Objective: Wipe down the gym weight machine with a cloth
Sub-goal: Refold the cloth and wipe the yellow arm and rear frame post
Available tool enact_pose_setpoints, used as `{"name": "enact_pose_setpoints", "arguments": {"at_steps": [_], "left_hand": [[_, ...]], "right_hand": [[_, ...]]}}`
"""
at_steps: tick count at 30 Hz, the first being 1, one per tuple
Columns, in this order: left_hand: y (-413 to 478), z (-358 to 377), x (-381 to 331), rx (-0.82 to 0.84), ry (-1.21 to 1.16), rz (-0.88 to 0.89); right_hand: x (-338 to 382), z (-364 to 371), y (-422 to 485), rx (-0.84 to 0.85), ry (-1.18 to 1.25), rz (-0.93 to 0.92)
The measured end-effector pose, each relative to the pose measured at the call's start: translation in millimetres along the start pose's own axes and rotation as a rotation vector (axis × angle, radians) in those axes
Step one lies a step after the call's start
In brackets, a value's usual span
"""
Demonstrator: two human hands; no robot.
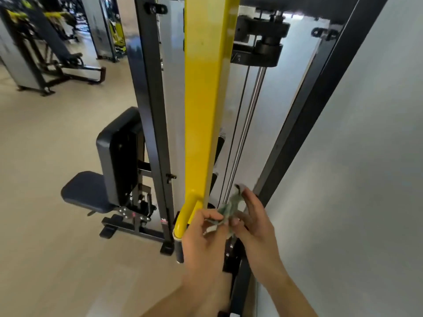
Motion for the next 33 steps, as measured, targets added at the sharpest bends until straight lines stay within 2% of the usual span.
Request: {"name": "enact_pose_setpoints", "arguments": {"at_steps": [4,8,12,17,24,28,33], "left_hand": [[18,-38,-21,-0.130,0.154,0.133],[49,-67,-32,-0.280,0.331,0.169],[69,-61,-7,-0.191,0.449,0.028],[60,-64,0,-0.206,0.505,0.045],[60,-65,-7,-0.165,0.633,0.127],[62,-60,-17,-0.109,0.674,0.233],[67,-55,-21,0.018,0.629,0.294]], "right_hand": [[17,31,18,0.087,-0.019,-0.094],[15,53,45,0.041,-0.111,-0.211],[-13,76,60,0.116,-0.050,-0.124],[-67,82,49,0.137,-0.038,-0.038],[-70,78,34,0.140,0.098,0.048],[-27,70,36,0.110,0.220,-0.042],[4,57,41,-0.012,0.093,-0.229]]}}
Point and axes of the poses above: each hand's wrist, its own y-axis towards the middle knuckle, its own z-axis out of the palm, x = y × z, the point moved 10 cm from there along y, towards the middle knuckle, and after that the axes turned 10 degrees about -y, right-handed, at the moved point
